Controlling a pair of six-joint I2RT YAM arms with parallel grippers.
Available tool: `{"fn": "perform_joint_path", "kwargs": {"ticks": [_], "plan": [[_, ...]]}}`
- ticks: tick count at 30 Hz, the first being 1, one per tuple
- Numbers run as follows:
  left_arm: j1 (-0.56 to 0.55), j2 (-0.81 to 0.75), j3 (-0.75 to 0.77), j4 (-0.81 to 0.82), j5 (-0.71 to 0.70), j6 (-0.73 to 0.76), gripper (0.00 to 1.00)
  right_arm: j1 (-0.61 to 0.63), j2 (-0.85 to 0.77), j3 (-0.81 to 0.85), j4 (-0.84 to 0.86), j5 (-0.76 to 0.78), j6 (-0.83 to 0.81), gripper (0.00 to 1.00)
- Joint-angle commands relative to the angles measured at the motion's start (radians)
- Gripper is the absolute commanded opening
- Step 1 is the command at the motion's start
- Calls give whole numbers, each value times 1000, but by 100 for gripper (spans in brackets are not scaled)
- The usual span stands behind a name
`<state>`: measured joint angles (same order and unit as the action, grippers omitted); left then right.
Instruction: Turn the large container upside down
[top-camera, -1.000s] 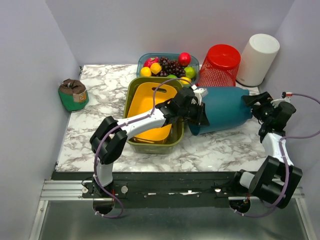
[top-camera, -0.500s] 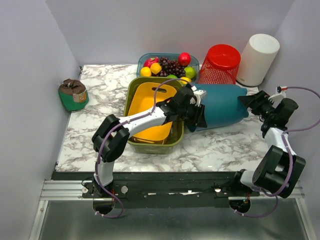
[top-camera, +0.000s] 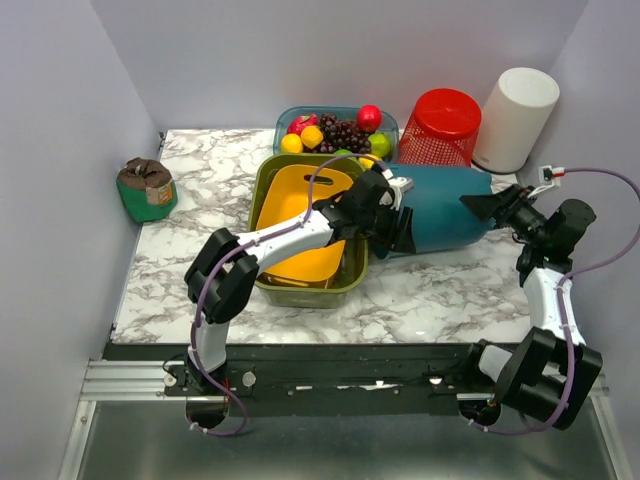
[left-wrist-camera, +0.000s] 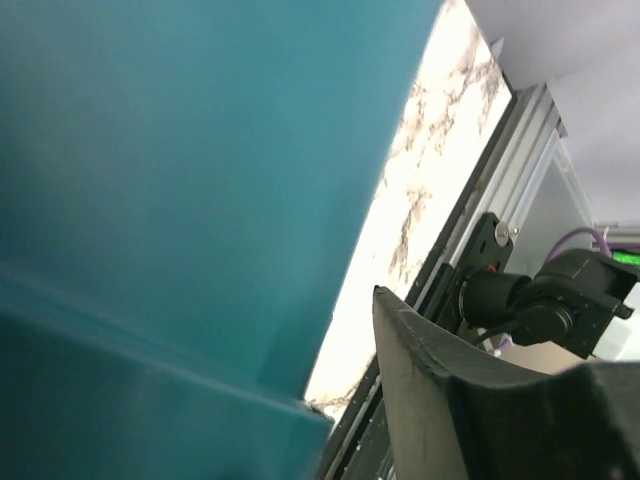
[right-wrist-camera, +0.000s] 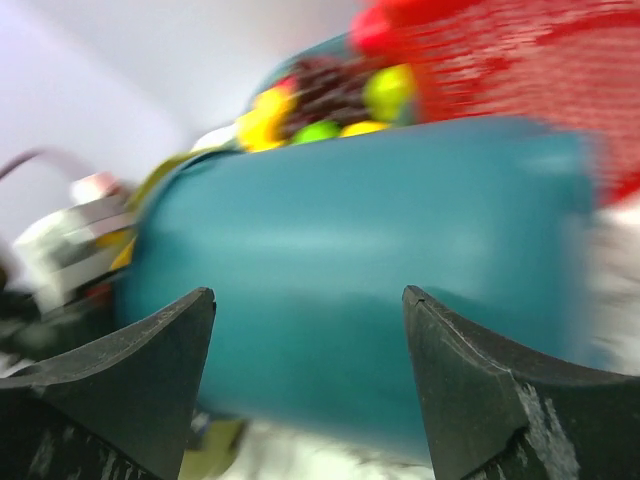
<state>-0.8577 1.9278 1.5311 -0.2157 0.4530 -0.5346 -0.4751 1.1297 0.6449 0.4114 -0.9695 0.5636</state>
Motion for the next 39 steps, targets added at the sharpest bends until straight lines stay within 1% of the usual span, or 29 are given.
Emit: {"fn": "perform_joint_path", "kwargs": {"ticks": [1, 3, 4, 5, 6, 7, 8, 10, 11, 12, 14, 17, 19, 21, 22, 23, 24, 25, 26, 27, 29, 31, 33, 35, 36, 39], "plan": [[-17, -1, -32, -44, -55, -1, 66, 32, -39, 15, -3, -161, 51, 83], [-12, -27, -43, -37, -79, -8, 66, 39, -45, 13, -16, -147, 42, 83], [-9, -38, -55, -36, -92, -8, 66, 39, -54, 13, -46, -79, 24, 83], [-3, -58, -63, -34, -117, -10, 67, 39, -92, 15, -101, -5, -41, 84], [2, -68, -69, -33, -128, -13, 68, 39, -119, 13, -182, 64, -74, 85], [5, -81, -86, -30, -137, -13, 68, 39, -140, 6, -193, 174, -89, 87], [14, -93, -95, -27, -152, -13, 69, 39, -177, 6, -197, 219, -93, 90], [25, -136, -121, -13, -161, -13, 71, 39, -188, 34, -252, 328, -111, 91], [31, -160, -129, -8, -162, -15, 72, 38, -189, 47, -266, 357, -125, 93], [42, -170, -135, -1, -162, -16, 74, 38, -177, 61, -296, 388, -129, 93], [49, -188, -141, 12, -171, -18, 74, 33, -145, 97, -313, 437, -134, 95], [63, -181, -134, 39, -174, -30, 76, 18, -53, 130, -313, 416, -128, 95], [68, -168, -111, 42, -177, -34, 76, 13, 11, 131, -275, 388, -119, 96], [68, -158, -104, 61, -180, -47, 76, 0, 67, 140, -200, 338, -94, 96], [66, -153, -98, 81, -181, -54, 76, -2, 97, 151, -177, 269, -82, 96], [68, -142, -92, 87, -183, -65, 76, -3, 164, 163, -155, 221, -73, 96], [69, -136, -86, 93, -189, -71, 76, -3, 194, 180, -104, 183, -61, 96], [69, -132, -71, 104, -191, -76, 76, -3, 234, 185, -54, 93, -45, 96], [69, -116, -62, 111, -197, -79, 76, -3, 290, 191, -5, 59, -4, 96], [69, -109, -52, 116, -201, -87, 75, -3, 312, 194, 62, 46, 5, 97], [72, -92, -16, 108, -211, -87, 74, -3, 340, 193, 119, 32, 47, 98], [74, -73, 12, 89, -223, -87, 70, -3, 378, 197, 158, -29, 51, 98], [75, -66, 20, 82, -235, -88, 65, -3, 387, 180, 193, -35, 73, 99], [75, -67, 23, 75, -244, -85, 60, -3, 384, 165, 179, -35, 82, 99], [75, -69, 23, 72, -249, -84, 53, -3, 381, 153, 205, -38, 97, 98], [75, -64, 24, 56, -251, -84, 38, -2, 383, 113, 303, -81, 174, 98]]}}
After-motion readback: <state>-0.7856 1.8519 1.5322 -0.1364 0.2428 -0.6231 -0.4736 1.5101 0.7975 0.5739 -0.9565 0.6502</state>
